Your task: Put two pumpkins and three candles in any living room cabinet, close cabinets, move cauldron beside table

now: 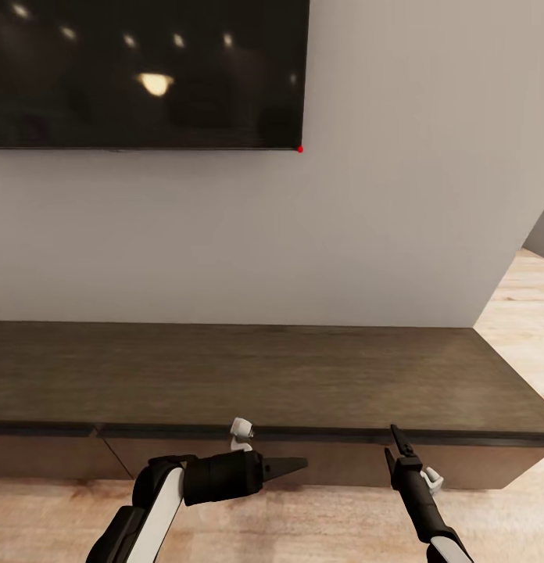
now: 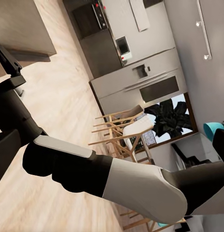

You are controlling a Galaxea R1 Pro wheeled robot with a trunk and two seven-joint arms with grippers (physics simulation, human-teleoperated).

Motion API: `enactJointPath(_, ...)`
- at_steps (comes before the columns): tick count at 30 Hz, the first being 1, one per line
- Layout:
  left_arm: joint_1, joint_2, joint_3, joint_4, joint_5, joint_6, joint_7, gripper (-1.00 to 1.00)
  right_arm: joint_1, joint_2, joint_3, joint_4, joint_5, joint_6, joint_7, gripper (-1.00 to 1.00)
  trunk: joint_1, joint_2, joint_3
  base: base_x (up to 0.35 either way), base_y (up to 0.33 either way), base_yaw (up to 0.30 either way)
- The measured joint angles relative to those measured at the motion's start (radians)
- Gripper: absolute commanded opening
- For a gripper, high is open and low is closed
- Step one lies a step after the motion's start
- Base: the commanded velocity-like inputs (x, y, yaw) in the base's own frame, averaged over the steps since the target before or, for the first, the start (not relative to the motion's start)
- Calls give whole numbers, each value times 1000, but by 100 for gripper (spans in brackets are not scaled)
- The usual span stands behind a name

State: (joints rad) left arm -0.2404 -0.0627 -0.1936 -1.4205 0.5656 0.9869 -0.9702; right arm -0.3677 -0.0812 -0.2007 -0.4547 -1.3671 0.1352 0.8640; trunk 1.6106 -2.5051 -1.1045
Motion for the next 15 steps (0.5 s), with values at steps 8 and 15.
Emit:
enactJointPath(8,0,0,0,0,-1,0,0,100,0,0,0,-1,0,0,-6,100,0,0,0,1,0,0)
enactJointPath(15,0,0,0,0,-1,0,0,100,0,0,0,0,-1,1,-12,100,0,0,0,0,0,0)
